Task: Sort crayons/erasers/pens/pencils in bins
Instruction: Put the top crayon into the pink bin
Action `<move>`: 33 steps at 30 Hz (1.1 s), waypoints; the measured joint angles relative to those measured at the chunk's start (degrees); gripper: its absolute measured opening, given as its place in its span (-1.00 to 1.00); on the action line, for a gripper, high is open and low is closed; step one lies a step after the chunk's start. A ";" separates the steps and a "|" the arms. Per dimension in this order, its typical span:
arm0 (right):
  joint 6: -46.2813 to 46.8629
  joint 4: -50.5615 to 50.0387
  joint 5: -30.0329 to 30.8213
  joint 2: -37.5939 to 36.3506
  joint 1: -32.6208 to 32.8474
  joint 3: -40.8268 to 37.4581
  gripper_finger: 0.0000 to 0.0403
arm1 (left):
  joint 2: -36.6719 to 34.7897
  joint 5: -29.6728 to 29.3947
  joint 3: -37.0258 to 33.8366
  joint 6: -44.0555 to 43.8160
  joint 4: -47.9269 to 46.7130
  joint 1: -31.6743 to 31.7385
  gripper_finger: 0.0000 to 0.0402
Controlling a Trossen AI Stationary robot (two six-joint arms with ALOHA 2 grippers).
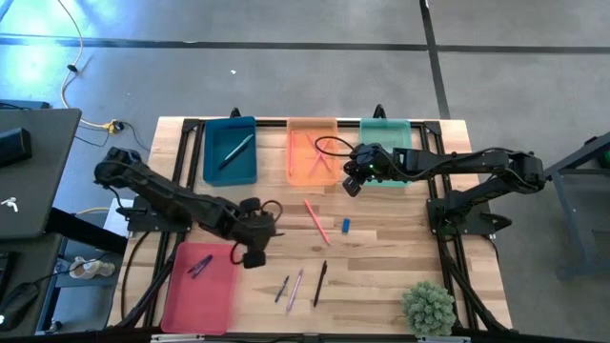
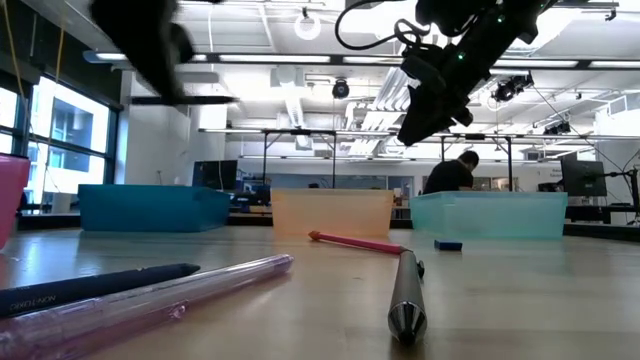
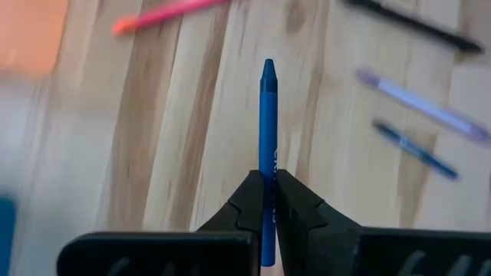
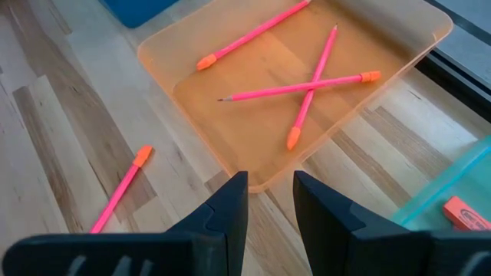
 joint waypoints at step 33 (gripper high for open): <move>0.39 0.48 0.02 0.00 0.79 0.00 -0.52 | -3.62 -1.27 -7.32 -69.00 -15.73 -39.72 -0.99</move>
